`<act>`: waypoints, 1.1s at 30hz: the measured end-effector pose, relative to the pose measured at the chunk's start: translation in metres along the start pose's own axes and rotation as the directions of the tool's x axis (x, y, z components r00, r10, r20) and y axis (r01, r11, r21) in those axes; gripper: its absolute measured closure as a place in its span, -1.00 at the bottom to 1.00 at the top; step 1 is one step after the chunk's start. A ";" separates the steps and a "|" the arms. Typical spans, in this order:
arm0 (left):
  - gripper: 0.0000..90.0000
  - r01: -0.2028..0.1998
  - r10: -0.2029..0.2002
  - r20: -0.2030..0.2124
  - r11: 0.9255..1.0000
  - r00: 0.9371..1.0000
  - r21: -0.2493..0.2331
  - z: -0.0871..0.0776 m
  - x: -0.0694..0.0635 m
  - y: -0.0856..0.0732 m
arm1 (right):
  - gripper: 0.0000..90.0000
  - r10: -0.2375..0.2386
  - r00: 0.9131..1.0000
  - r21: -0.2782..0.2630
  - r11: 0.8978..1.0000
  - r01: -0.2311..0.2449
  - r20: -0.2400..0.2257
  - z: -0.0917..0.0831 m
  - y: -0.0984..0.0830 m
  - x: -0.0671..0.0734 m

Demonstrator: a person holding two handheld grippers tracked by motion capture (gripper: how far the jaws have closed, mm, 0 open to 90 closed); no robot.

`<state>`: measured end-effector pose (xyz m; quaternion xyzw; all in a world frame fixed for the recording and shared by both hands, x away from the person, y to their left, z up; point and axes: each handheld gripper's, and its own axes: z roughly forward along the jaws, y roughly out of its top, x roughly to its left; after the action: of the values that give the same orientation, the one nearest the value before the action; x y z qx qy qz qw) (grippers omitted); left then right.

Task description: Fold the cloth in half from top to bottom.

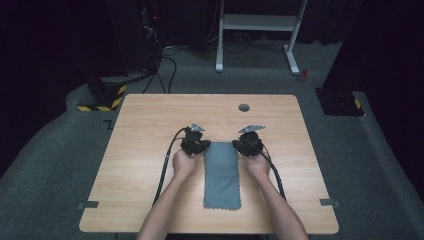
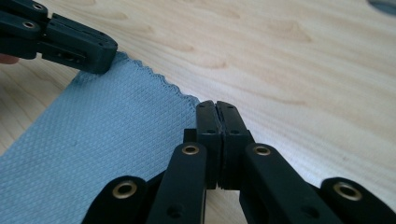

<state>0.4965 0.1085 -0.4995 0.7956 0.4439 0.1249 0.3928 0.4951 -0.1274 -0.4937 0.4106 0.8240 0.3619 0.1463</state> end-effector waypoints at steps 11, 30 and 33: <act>0.96 0.007 -0.007 -0.012 0.999 1.000 -0.036 -0.014 0.006 0.027 | 0.98 -0.006 1.000 -0.025 1.000 0.006 0.025 -0.012 0.027 -0.002; 0.96 0.001 -0.002 -0.008 0.999 1.000 -0.041 -0.012 0.004 0.018 | 0.98 -0.008 1.000 -0.034 0.999 0.008 0.010 -0.006 0.020 -0.002; 0.96 -0.023 0.023 -0.006 0.999 1.000 -0.036 -0.015 0.001 0.015 | 0.98 -0.013 1.000 -0.034 0.999 0.014 0.003 -0.008 0.018 0.000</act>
<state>0.4982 0.1130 -0.4788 0.7930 0.4335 0.1396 0.4046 0.5013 -0.1243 -0.4757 0.4031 0.8203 0.3742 0.1568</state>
